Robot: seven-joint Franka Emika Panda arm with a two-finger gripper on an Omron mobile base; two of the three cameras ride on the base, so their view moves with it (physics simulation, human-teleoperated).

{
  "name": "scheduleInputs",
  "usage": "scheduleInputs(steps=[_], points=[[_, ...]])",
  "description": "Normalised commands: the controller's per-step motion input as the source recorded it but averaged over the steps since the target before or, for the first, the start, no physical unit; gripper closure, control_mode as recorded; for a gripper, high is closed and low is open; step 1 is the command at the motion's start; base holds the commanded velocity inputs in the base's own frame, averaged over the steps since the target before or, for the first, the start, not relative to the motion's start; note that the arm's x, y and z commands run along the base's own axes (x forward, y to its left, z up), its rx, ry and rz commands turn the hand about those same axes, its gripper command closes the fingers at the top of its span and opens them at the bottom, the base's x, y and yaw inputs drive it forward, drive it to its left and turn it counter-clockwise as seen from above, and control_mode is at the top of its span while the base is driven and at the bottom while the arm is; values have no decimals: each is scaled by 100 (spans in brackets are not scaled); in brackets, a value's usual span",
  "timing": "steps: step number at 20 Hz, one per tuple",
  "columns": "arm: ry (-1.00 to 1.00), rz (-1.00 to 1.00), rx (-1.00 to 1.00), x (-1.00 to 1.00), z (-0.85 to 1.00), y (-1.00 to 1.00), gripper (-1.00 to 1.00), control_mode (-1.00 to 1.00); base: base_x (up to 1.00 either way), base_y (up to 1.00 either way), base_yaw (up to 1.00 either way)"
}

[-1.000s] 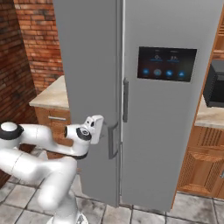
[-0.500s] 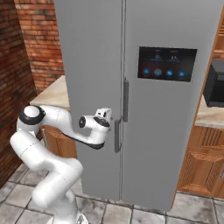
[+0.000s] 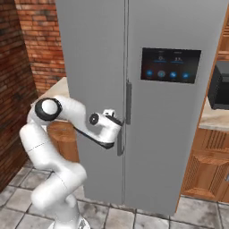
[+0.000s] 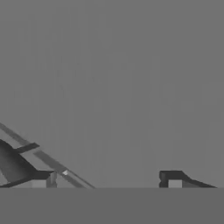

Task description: The ice cube tray has been filled with water. Take the tray and place it in the freezer to make ice. Close the freezer door after placing the tray.

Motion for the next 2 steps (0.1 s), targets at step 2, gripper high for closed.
scheduleInputs(steps=[2], points=[[18, 37, 24, 100, 0, -79, -100, -100, 0, 0, 0]])
